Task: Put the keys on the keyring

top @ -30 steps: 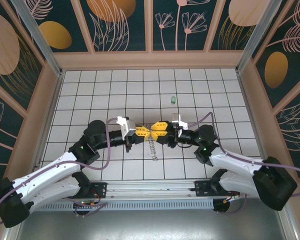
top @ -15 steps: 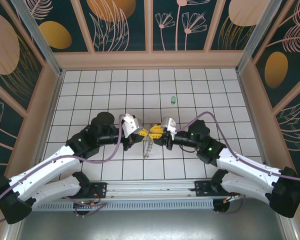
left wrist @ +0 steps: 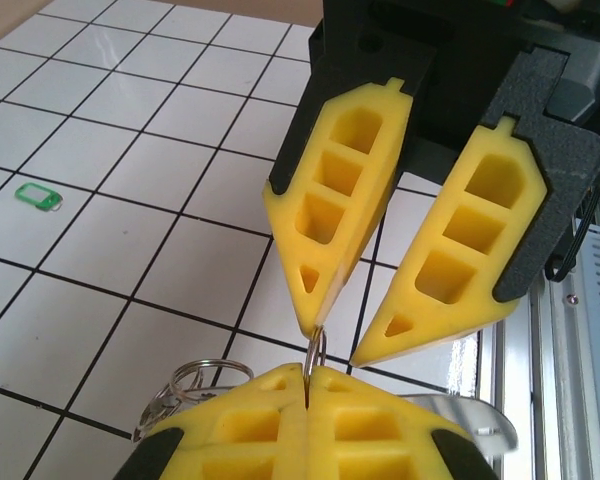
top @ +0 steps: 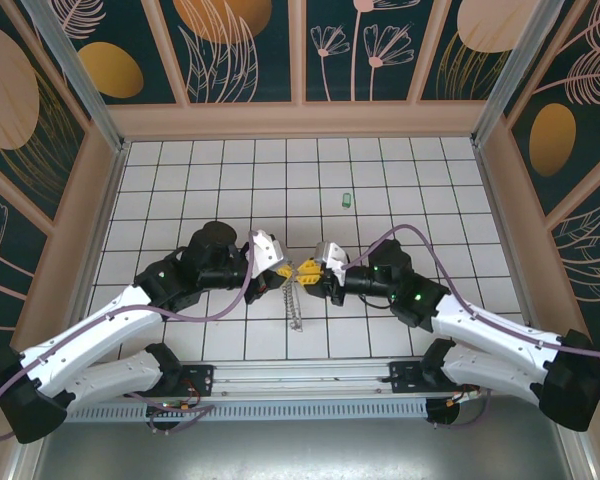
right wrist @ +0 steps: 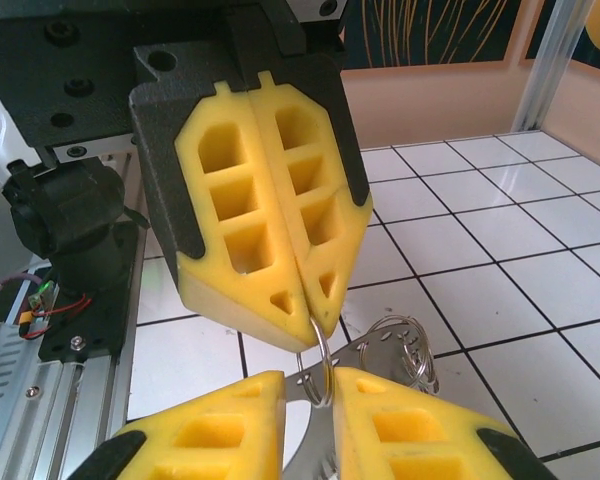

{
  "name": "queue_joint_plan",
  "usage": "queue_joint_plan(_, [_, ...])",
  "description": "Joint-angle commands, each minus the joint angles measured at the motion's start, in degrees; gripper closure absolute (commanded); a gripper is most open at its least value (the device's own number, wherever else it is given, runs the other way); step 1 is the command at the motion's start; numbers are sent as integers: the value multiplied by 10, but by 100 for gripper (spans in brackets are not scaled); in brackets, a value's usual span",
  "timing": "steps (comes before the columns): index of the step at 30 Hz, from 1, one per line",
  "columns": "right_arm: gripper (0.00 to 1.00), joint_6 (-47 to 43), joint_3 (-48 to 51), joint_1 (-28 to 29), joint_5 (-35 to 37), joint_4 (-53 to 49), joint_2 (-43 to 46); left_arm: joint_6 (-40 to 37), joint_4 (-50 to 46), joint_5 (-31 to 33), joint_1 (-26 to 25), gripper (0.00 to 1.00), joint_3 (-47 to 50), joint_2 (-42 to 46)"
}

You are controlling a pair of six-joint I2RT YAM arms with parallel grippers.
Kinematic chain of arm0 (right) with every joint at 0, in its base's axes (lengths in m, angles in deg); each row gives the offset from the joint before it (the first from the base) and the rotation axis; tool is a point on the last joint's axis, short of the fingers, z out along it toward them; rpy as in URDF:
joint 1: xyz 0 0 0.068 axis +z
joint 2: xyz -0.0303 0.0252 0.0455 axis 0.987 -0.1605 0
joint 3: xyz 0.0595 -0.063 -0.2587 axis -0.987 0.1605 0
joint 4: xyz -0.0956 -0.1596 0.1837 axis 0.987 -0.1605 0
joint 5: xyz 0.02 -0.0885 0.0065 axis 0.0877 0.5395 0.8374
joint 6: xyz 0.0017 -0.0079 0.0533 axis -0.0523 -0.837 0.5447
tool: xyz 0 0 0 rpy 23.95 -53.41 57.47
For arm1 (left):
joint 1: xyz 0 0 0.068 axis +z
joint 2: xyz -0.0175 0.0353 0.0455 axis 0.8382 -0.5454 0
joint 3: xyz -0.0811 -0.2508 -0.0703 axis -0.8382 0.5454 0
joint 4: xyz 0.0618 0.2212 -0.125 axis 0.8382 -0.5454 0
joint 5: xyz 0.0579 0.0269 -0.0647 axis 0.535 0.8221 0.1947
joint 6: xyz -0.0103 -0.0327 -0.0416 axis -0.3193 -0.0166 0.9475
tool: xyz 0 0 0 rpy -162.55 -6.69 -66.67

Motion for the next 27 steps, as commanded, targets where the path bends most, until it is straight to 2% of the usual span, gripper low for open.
queue_joint_plan(1, [81,-12,-25,9,-16,2,-9,-11,-1,-9,-1,100,-22,0])
queue_joint_plan(12, [87,-18,-35,11,-18,-5,-21,-17,-14,-21,-1,100,-29,-1])
queue_joint_plan(19, [100,-18,-37,12,-23,-6,-24,-18,-10,-22,-1,100,-32,3])
queue_joint_plan(24, [100,-13,-30,11,-21,4,-17,-1,33,-18,-1,100,-13,22])
queue_joint_plan(25, [100,-9,-25,11,-22,13,-10,7,49,-17,-1,98,-5,31])
queue_joint_plan(27, [100,0,-13,9,-27,34,3,21,81,-19,-1,80,13,49])
